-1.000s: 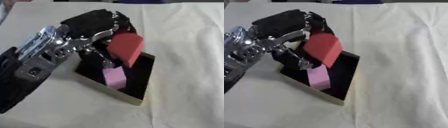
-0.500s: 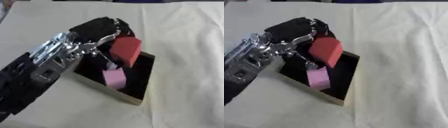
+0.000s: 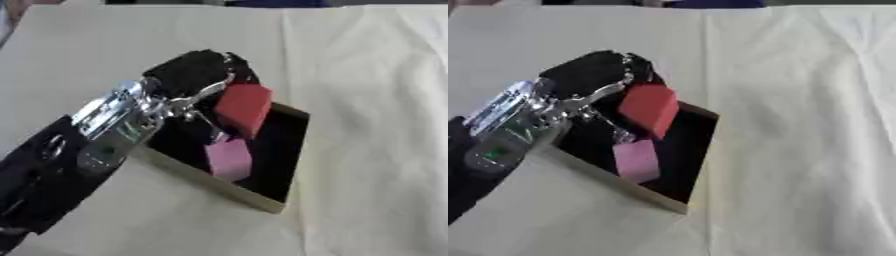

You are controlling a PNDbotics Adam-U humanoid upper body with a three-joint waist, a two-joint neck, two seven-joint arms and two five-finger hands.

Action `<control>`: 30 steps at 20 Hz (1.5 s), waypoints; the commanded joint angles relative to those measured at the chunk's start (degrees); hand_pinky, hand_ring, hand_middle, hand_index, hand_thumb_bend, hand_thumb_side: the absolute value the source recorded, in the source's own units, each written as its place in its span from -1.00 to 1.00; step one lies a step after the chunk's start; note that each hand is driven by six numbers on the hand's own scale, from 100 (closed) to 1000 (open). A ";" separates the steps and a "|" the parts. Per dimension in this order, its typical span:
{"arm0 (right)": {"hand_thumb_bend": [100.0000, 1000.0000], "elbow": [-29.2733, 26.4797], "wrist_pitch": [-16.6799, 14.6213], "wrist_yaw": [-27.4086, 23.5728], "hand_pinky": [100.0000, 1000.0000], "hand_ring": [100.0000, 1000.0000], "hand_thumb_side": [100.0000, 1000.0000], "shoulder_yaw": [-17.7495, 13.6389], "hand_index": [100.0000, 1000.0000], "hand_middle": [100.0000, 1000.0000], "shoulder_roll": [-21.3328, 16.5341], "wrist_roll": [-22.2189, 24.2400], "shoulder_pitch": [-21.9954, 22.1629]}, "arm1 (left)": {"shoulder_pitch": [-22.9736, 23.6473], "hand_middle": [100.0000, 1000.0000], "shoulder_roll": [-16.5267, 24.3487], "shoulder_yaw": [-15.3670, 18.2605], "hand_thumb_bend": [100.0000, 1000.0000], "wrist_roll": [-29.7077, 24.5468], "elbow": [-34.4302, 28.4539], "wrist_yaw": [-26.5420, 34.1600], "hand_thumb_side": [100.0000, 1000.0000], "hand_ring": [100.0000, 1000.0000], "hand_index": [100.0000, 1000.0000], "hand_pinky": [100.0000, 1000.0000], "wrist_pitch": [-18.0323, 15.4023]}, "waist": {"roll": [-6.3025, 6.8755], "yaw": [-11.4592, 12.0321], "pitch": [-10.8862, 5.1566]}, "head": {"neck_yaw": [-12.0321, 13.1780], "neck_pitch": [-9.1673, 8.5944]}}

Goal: Pick up objects on the table and place them in the box.

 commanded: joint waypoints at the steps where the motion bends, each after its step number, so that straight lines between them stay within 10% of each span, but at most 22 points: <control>1: -1.00 -0.25 0.00 -0.42 0.60 0.48 0.22 -0.36 0.34 0.13 -1.68 -0.26 -0.61 | 0.74 -0.07 3.50 0.70 -0.57 1.29 -1.14 -1.08 -1.00 -0.14 0.19 0.11 -0.30 | -0.07 0.12 -0.81 | -0.34 -0.88; 30: -1.00 0.61 -0.04 -1.30 0.60 0.48 0.21 -0.82 0.34 0.12 -2.13 -0.56 -0.80 | 6.69 -0.08 8.56 4.46 -0.57 9.33 -9.50 -3.09 -1.00 -0.11 0.23 0.14 1.58 | -0.80 1.05 -0.12 | -1.62 -0.86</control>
